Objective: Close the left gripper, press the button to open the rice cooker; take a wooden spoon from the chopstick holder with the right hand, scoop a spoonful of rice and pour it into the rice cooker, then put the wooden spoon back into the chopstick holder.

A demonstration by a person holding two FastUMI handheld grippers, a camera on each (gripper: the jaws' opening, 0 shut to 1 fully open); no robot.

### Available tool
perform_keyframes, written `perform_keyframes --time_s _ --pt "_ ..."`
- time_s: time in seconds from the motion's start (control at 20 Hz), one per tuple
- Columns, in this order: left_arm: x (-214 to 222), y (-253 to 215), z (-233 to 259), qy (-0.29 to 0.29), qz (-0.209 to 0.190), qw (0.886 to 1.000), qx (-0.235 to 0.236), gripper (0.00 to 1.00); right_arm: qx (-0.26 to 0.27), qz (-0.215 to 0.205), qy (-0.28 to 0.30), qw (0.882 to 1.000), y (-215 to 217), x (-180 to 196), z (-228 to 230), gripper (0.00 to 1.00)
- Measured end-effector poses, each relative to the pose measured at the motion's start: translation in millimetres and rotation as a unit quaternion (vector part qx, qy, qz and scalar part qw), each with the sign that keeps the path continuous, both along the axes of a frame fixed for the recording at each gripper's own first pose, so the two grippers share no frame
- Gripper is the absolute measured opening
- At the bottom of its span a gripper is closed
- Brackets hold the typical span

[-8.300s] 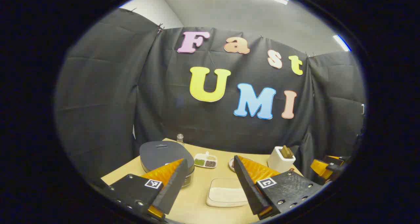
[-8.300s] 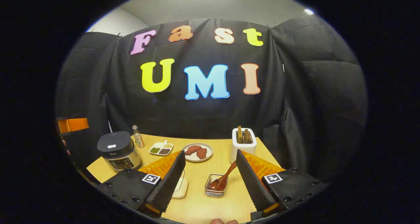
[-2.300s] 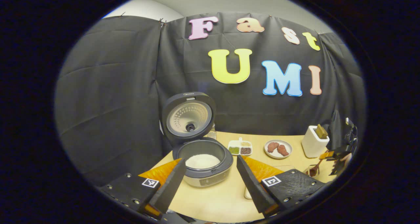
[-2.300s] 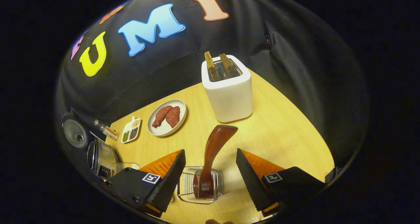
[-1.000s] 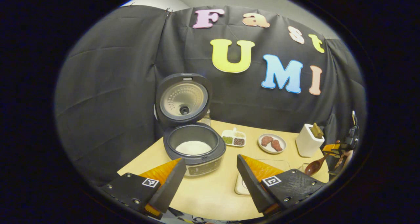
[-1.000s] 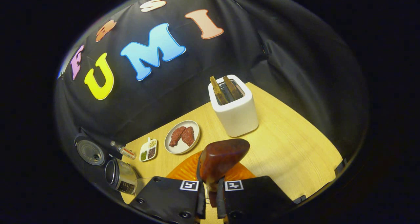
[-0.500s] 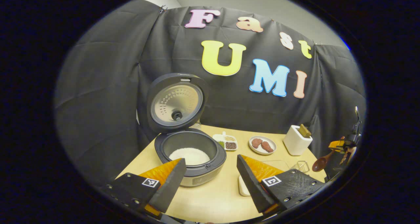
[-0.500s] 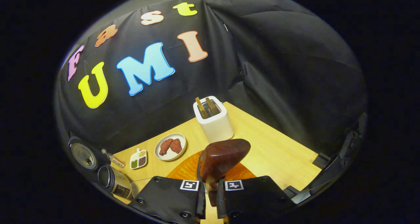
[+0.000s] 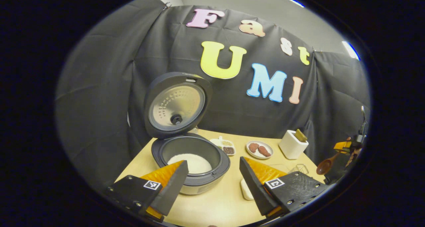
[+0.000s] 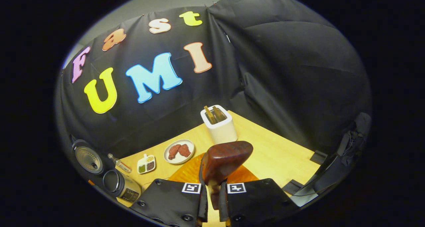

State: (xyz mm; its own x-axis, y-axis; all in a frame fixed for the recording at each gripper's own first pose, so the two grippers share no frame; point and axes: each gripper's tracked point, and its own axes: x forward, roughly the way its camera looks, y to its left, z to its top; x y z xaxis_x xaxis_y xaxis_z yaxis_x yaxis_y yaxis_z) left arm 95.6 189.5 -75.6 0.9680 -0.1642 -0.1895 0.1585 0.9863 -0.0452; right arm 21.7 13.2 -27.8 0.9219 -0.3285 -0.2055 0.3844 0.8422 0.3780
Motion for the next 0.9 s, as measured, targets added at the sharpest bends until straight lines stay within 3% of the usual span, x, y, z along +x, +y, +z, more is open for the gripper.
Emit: perform_keyframes --time_s 0.35,0.4,0.8,0.9 --pt "-1.2 32.9 -5.6 0.001 0.008 1.0 -0.01 0.98 -0.039 0.086 -0.007 0.995 79.4 45.1 31.5 0.14" --pt "-1.8 37.9 -6.7 0.002 0.011 1.0 -0.014 0.98 -0.042 0.099 -0.004 0.994 89.8 52.9 31.4 0.18" --pt "-23.7 78.5 -27.6 0.026 0.051 0.998 -0.012 0.99 -0.114 0.182 0.073 0.974 135.7 114.3 -32.6 0.11" --pt "-32.9 90.2 -28.3 0.028 0.067 0.997 -0.011 0.98 -0.108 0.201 0.095 0.969 147.3 124.8 -58.8 0.14"
